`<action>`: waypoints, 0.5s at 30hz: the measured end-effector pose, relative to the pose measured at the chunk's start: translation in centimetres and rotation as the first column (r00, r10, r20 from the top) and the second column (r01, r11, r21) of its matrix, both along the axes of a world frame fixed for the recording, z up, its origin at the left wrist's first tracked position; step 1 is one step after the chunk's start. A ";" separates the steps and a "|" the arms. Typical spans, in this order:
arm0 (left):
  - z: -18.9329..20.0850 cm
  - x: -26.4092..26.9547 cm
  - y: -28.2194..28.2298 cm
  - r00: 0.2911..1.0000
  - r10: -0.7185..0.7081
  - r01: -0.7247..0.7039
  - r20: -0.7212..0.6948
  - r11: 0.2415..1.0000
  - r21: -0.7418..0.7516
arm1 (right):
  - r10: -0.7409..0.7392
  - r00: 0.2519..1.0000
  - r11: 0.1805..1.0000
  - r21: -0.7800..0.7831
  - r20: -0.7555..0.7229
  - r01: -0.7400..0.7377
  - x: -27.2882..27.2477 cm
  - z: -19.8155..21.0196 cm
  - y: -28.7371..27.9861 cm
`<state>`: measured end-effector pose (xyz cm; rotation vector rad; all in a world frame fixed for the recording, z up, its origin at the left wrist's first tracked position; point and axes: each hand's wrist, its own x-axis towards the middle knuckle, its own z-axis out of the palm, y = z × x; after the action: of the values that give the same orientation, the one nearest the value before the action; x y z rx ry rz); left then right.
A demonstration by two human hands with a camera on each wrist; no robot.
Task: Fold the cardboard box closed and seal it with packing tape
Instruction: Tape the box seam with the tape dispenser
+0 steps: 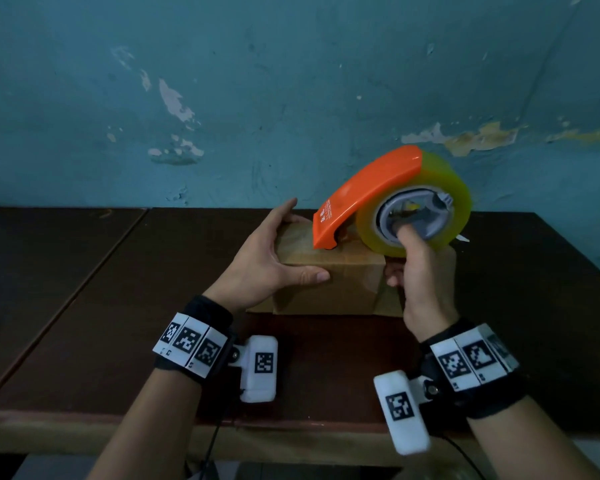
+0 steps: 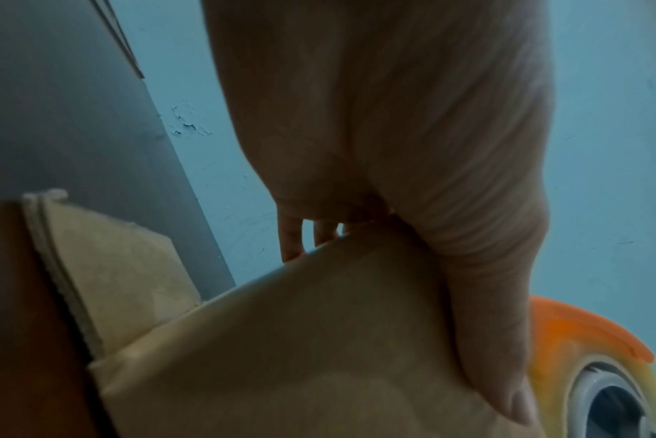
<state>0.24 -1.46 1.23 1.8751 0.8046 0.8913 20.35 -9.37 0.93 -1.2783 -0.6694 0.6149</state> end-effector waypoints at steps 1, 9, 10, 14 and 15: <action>0.0 0.0 0.0 1.000 -0.002 0.002 0.000 1.000 0.000 | -0.002 1.000 1.000 0.000 0.020 0.002 0.4 0.2 -0.1; -0.1 0.3 -0.1 0.998 0.026 -0.023 0.062 0.999 -0.043 | -0.033 0.999 0.999 0.013 -0.009 0.033 0.1 0.8 0.1; -0.2 0.4 -0.1 0.995 0.033 -0.027 0.090 0.998 -0.061 | -0.037 0.999 0.999 0.015 -0.017 0.037 0.1 0.9 0.1; -0.3 1.1 -0.9 0.951 0.129 -0.061 0.281 0.969 -0.239 | -0.039 0.999 0.999 0.024 -0.022 0.040 0.0 1.1 0.1; -0.2 1.3 -1.0 0.932 0.167 -0.075 0.321 0.957 -0.282 | -0.040 0.999 0.999 0.027 -0.020 0.041 0.0 1.1 0.1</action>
<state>1.56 -2.41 1.01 1.3980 0.7855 1.0935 20.37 -9.25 2.07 -1.2555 -0.6323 0.5826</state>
